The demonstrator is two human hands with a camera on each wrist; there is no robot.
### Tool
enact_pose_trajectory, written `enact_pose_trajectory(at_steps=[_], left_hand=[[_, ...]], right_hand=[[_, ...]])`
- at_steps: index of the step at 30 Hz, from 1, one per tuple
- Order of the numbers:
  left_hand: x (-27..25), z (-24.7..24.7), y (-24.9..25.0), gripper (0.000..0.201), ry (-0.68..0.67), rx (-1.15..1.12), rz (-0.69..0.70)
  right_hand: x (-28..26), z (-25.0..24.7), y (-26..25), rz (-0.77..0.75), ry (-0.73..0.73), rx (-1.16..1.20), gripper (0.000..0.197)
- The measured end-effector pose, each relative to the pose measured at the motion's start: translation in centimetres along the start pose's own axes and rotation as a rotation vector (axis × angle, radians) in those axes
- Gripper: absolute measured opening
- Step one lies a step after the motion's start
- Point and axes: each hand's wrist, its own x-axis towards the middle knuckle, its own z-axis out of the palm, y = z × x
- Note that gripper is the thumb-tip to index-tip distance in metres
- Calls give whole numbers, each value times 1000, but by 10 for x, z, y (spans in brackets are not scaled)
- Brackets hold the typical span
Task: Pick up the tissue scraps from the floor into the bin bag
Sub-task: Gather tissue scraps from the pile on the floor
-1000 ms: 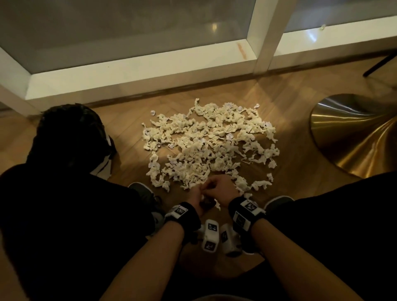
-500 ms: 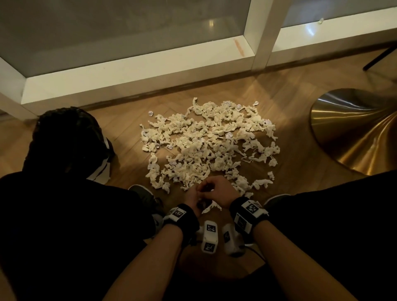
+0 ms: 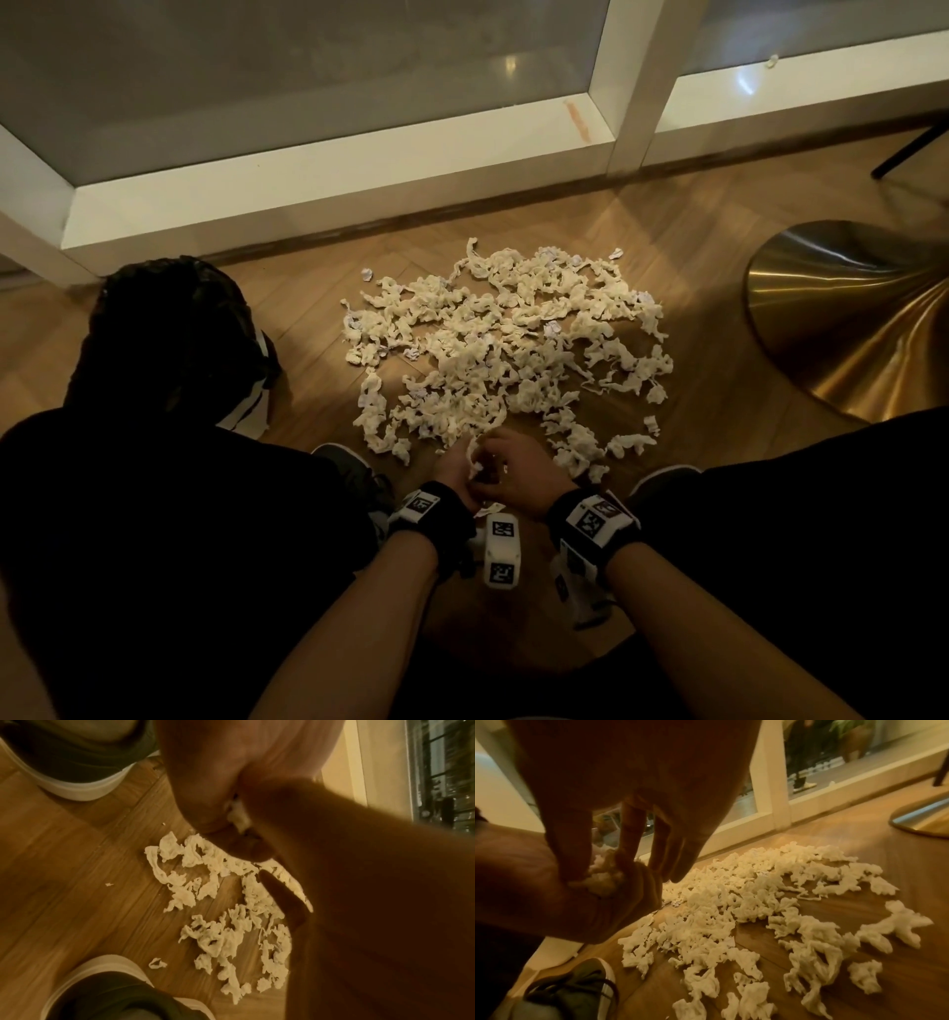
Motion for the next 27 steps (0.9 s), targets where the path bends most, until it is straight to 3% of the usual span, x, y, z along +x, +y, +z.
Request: enact_pose_trajectory(at_steps=[4,7,11,13,16,18,22,25,27], left_hand=[[-11,11,-2,33,2,37,51],[-19,21,-2,37,0,37,55],[-7,30,-12,35,83,37,185],[0,29,-16,37,172,93,253],[-2,23,-10,44,215,140,291],[-1,17,-3,44,234,137,298],[4,10,11,37,193,100,208],[6,5,16,33,111,61,112],[5,4,13,28,48,75,85]], right_hand=[[1,-3,0,-25,29,-68,17],[1,-6,0,4,105,-79,9],[5,-11,3,98,260,14,28],[5,-14,0,81,220,-9,27],[5,-18,-4,21,114,-61,9],[3,-22,-6,-30,89,-51,19],[-3,-33,-21,-83,139,51,32],[-2,-38,-24,-107,33,-15,37],[1,-36,-23,-80,40,-52,35]])
